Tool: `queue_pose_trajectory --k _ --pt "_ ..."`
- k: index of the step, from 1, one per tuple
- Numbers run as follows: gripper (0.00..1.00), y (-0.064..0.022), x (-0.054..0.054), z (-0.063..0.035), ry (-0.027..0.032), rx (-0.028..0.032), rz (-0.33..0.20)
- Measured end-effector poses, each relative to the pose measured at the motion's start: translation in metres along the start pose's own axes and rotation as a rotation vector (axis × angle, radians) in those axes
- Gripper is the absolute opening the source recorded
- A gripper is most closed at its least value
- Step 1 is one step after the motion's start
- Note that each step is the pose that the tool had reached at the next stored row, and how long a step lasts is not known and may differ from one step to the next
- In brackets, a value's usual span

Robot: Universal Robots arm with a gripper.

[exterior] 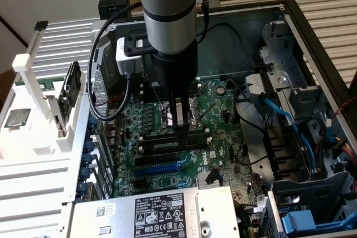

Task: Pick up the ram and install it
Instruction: 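Insert the ram into the slot, then press down the ram until it locks into place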

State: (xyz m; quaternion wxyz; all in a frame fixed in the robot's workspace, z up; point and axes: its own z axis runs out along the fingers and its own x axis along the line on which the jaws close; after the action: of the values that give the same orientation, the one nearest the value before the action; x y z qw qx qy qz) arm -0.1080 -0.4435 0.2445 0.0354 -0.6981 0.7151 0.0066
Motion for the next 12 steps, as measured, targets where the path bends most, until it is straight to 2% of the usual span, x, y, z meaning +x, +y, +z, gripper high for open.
queue_pose_trajectory --k 12 --pt "0.27 0.0001 0.0 -0.0001 0.0 -0.0001 0.0"
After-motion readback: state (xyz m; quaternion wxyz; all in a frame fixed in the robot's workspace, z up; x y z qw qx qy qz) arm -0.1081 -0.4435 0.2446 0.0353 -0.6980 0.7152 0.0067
